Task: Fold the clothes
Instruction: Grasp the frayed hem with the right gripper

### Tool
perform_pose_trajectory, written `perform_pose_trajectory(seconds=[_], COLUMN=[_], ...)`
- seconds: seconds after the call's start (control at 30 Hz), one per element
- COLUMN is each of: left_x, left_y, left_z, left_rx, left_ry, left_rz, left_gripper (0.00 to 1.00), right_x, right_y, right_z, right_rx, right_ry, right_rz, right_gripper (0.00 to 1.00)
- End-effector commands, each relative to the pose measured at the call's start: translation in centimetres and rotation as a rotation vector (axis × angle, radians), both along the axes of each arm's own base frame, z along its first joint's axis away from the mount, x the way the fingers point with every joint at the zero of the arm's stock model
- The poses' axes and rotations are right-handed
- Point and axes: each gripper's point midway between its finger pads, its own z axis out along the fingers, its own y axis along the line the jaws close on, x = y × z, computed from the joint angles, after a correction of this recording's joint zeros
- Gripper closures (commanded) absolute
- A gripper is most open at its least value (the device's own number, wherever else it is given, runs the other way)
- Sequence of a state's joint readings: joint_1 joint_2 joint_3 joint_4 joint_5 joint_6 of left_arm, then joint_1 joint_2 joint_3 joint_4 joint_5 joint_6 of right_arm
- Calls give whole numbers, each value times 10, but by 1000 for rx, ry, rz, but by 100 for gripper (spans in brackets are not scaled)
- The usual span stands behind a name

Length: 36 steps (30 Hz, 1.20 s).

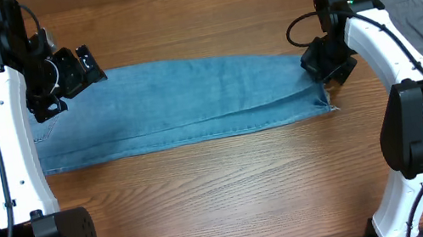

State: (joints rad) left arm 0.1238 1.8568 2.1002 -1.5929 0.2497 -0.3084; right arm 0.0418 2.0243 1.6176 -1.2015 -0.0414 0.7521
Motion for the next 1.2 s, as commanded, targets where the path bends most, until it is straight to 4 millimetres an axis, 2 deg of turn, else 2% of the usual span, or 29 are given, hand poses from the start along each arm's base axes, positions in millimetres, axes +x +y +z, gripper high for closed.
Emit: perform_pose_trajectory(seconds=[0.0, 0.33, 0.43, 0.53, 0.73, 0.83, 0.97, 1.0, 1.03, 1.07, 1.17], left_x=[-3, -6, -8, -11, -12, -2, 10, 16, 19, 20, 19], left_y=[-3, 2, 2, 5, 13, 15, 18, 22, 23, 23, 23], left_z=[5, 3, 3, 2, 0, -2, -10, -19, -26, -38, -63], left_rx=[2, 34, 35, 50, 94, 101, 115, 132, 133, 128, 117], left_ry=[-16, 1, 9, 24, 30, 5, -4, 10, 26, 67, 157], left_rz=[-14, -8, -8, -5, 5, 7, 10, 12, 5, 2, -4], left_gripper=[0, 0, 0, 0, 0, 0, 0, 0, 0, 0, 0], right_x=[0, -58, -69, -84, -117, -120, -107, -98, -93, -83, -74], right_y=[-8, -22, -23, -27, -25, -24, -24, -24, -25, -28, -41], right_z=[15, 20, 19, 8, -30, -35, -29, -24, -22, -22, -25], right_rx=[-48, -128, -125, -148, -124, -122, -123, -121, -119, -113, -103], right_ry=[-22, 216, 259, 314, 401, 401, 346, 299, 276, 230, 194], right_rz=[-4, 19, 69, 74, 71, 63, 58, 64, 67, 96, 127], right_gripper=[96, 96, 94, 90, 84, 85, 84, 76, 42, 0, 0])
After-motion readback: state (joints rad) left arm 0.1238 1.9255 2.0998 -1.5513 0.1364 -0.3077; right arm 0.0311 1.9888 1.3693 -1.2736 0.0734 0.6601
